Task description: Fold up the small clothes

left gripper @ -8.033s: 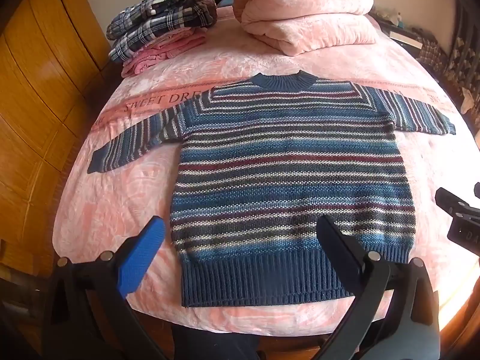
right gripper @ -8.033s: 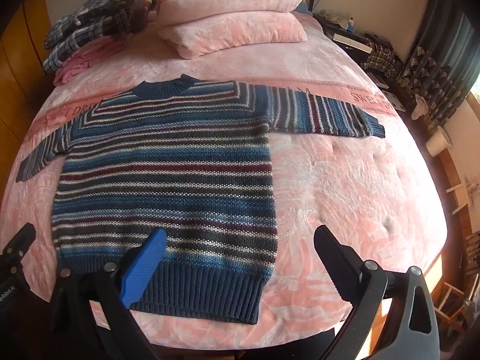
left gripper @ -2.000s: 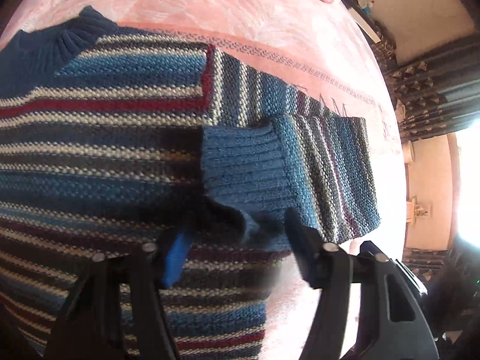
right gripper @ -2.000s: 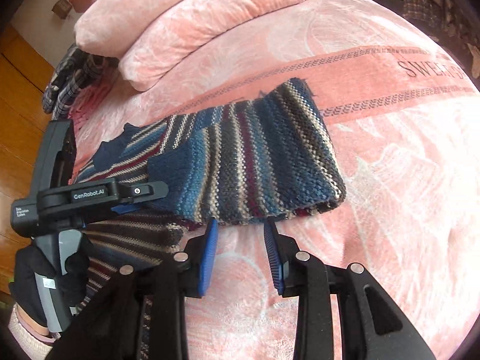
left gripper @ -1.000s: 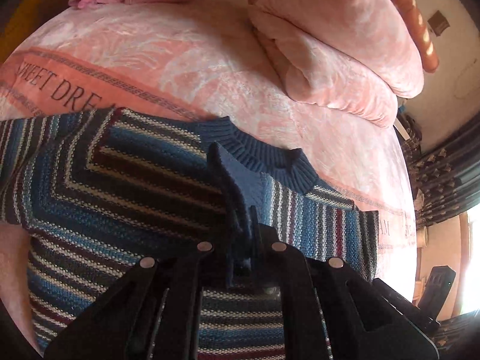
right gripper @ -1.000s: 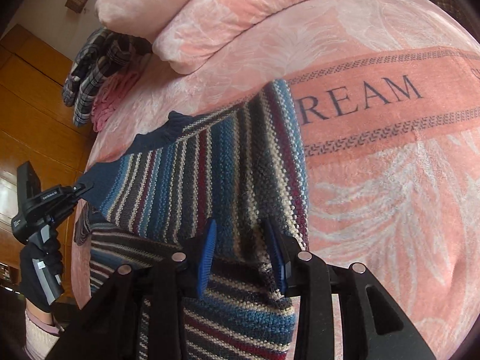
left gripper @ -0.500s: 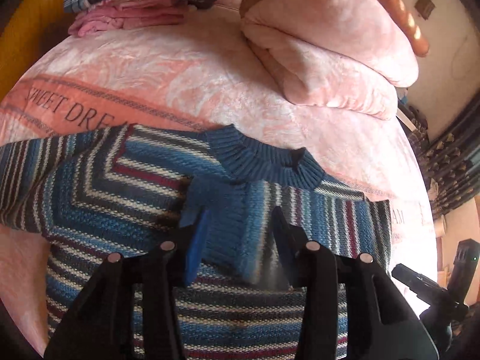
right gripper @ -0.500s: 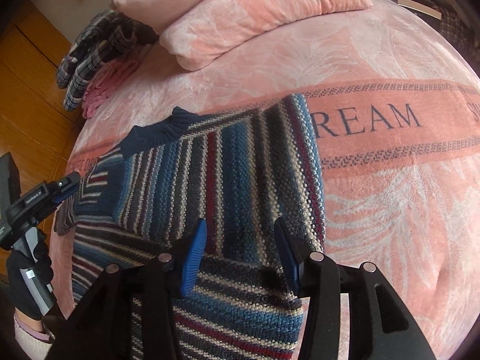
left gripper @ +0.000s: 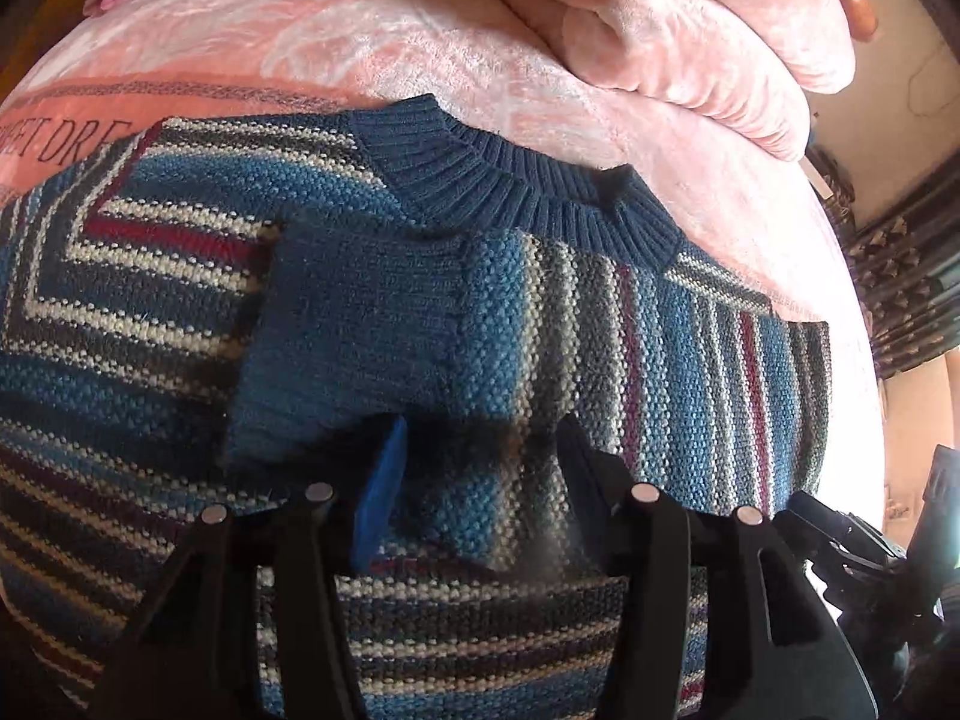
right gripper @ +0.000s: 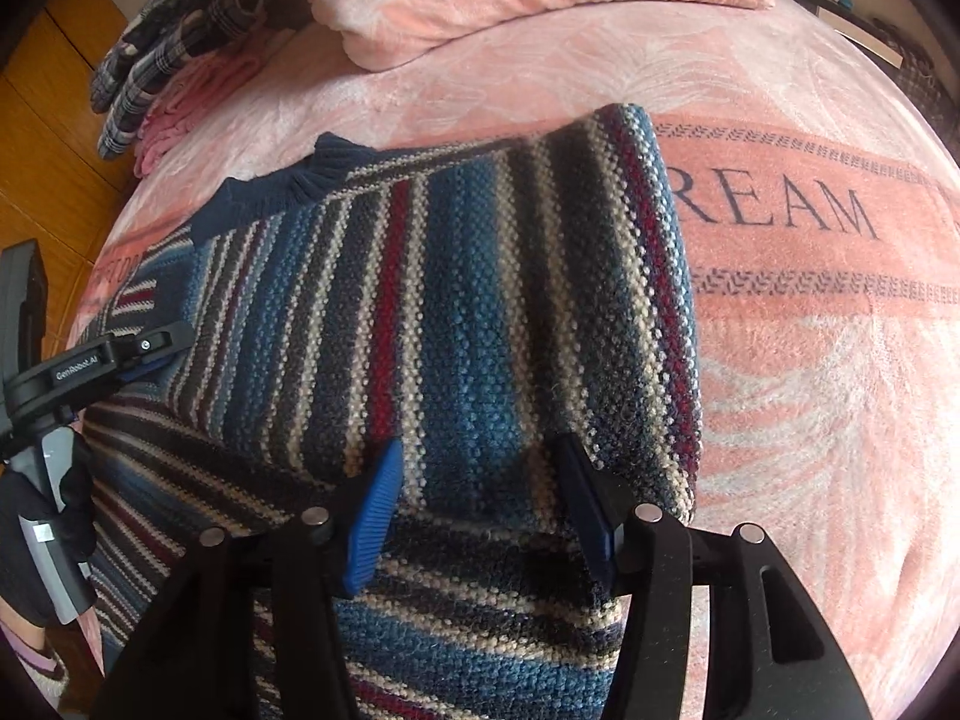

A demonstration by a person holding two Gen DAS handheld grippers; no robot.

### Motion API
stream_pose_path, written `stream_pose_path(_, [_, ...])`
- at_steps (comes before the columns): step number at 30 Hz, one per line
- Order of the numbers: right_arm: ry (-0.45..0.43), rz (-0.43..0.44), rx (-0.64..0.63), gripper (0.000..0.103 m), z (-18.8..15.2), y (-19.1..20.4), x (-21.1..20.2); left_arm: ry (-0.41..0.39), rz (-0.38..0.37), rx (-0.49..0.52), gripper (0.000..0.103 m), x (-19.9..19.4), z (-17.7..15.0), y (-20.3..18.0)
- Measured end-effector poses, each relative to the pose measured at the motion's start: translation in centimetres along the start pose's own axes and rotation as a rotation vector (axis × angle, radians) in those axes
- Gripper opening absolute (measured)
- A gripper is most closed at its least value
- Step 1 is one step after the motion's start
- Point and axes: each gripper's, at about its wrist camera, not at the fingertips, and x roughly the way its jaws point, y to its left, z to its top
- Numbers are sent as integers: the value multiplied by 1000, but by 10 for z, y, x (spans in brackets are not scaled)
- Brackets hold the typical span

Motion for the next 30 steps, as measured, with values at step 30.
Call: stream_pose_path(30, [88,71,-136,55,11,141,26,-295,292,-640,61,-211,-36,395])
